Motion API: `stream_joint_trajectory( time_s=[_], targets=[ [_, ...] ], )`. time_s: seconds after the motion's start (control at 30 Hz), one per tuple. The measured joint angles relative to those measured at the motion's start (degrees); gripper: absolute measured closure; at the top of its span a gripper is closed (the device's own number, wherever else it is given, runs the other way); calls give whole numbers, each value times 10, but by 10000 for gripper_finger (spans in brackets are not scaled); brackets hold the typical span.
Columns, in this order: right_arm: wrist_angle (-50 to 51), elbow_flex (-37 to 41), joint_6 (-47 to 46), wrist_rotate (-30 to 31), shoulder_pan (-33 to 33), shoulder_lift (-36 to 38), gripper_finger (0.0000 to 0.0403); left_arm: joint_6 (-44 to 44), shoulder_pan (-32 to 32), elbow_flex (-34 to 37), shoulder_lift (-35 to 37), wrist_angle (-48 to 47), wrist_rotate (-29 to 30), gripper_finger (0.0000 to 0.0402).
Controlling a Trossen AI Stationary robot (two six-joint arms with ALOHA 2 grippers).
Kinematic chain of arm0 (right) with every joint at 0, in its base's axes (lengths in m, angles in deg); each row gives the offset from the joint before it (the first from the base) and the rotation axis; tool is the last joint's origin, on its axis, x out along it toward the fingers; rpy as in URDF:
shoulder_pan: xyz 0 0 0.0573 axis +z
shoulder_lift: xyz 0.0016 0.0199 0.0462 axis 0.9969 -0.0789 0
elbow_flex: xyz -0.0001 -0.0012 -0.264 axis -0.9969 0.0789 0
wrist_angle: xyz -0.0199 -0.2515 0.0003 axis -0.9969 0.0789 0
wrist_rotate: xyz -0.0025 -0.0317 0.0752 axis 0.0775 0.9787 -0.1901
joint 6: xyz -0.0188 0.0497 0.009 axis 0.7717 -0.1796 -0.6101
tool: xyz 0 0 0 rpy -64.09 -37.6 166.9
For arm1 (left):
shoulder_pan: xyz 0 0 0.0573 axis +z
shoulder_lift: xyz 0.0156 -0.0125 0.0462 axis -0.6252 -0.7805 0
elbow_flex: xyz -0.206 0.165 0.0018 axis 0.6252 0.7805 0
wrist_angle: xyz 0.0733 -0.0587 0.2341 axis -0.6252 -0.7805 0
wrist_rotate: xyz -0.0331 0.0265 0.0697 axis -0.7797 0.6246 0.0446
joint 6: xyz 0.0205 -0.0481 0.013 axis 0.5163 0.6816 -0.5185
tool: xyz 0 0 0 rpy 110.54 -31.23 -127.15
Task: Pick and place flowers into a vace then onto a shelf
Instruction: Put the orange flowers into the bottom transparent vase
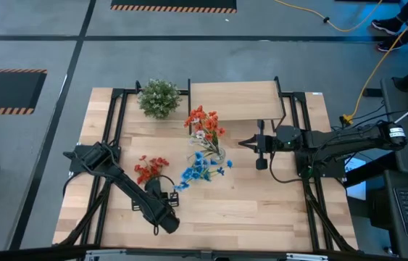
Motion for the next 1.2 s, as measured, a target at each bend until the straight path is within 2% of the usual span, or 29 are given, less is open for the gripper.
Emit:
stream_joint_trajectory(
  time_s=[0.43, 0.87, 1.07, 1.2],
  targets=[
    [0, 0, 0, 0, 0, 0, 399, -10, 0, 0, -2, -15, 15, 304],
    [0, 0, 0, 0, 0, 0, 399, -2, -12, 0, -2, -24, 11, 380],
    [0, 0, 0, 0, 0, 0, 399, 2, -19, 0, -1, -35, 6, 379],
    [0, 0, 0, 0, 0, 0, 399, 3, -23, 0, 12, -47, 29, 377]
  ],
)
